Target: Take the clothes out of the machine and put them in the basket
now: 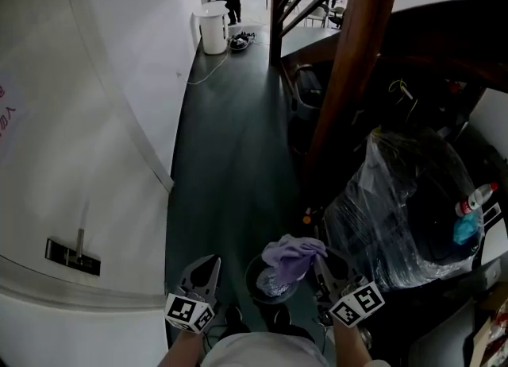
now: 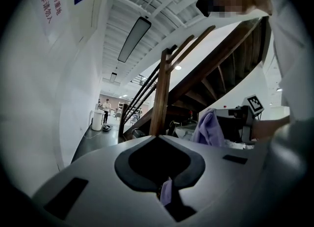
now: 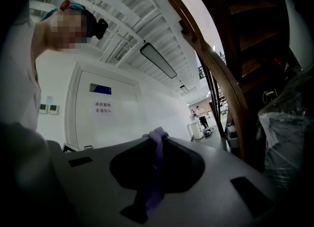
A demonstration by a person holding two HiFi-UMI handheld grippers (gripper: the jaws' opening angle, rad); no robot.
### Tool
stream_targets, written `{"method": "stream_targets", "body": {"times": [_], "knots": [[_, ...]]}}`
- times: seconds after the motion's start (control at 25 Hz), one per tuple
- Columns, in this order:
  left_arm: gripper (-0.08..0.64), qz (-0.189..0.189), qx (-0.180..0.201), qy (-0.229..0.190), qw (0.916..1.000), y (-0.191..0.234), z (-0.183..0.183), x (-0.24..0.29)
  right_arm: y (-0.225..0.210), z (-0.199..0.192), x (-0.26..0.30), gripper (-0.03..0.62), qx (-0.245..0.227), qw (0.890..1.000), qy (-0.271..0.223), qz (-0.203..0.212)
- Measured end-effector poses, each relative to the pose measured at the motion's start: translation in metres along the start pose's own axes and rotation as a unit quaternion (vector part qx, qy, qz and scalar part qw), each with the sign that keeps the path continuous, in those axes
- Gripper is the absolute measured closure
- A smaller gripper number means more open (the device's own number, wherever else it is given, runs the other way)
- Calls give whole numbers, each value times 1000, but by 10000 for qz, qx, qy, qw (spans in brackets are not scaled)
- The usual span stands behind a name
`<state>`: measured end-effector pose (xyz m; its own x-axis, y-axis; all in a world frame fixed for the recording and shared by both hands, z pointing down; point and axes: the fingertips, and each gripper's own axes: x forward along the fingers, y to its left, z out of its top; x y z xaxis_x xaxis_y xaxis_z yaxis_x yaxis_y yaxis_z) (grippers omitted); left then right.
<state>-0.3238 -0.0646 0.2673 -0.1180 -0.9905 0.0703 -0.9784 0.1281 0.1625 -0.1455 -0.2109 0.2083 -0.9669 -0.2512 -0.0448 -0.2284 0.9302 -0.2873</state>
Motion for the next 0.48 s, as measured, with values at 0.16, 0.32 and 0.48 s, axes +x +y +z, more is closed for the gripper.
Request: {"method": "stream_targets", "body": {"times": [0.16, 0.32, 0.48], "knots": [[538, -67, -91, 134, 9998, 10, -13, 0, 2, -16, 7, 555, -39, 9998, 126, -153], [538, -135, -164, 290, 9994, 15, -31, 1, 0, -36, 12, 554, 2, 9992, 293, -285], [538, -190, -254, 458, 9984, 16, -55, 8, -9, -64, 14, 554, 60, 9978, 545, -367]]}}
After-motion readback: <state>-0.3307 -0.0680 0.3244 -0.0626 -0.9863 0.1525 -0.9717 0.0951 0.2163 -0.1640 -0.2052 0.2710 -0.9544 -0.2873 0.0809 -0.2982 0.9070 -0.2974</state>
